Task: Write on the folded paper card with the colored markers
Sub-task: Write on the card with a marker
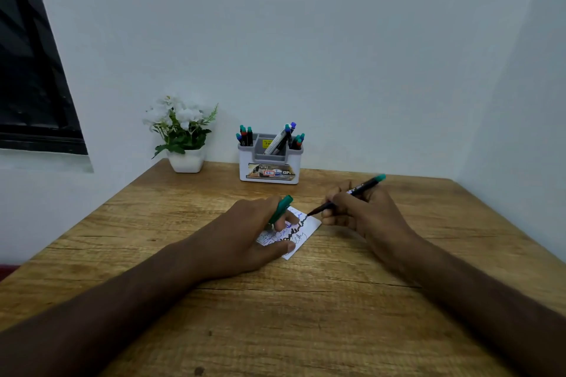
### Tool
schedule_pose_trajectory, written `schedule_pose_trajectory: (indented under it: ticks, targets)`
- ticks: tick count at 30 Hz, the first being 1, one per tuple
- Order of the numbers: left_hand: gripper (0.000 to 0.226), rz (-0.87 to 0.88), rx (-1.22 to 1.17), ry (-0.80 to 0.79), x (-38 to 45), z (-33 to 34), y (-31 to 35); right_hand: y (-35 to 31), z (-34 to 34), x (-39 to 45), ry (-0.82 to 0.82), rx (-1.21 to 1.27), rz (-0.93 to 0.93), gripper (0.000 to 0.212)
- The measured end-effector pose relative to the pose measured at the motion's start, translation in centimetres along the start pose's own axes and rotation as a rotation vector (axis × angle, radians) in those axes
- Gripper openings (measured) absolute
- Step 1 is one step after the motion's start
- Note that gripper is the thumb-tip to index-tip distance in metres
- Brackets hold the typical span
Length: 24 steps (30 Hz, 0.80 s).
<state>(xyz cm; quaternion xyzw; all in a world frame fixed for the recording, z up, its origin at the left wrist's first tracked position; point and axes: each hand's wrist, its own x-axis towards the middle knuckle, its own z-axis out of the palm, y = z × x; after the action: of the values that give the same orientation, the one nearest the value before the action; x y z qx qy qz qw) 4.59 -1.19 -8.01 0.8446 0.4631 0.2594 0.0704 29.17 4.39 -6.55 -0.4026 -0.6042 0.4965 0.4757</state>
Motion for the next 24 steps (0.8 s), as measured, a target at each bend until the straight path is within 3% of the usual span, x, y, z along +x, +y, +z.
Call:
schedule_pose_trajectory:
  ticks: [5,11,16,24]
  targets:
    - [0.038,-0.008,0.033,-0.004,0.2,0.3,-0.2,0.1,0.8,-0.5,-0.040,-0.200,-0.005,0.004]
    - [0.038,-0.012,0.015,-0.023,0.3,0.4,-0.3,0.4,1.0,-0.3,0.012,-0.313,-0.022,0.014]
    - [0.027,-0.028,0.030,-0.030,0.2,0.3,-0.1,0.3,1.2,-0.4,0.002,-0.440,-0.051,0.018]
    - [0.029,-0.037,0.022,-0.046,0.2,0.2,-0.1,0.1,1.0,-0.5,-0.010,-0.443,-0.035,0.011]
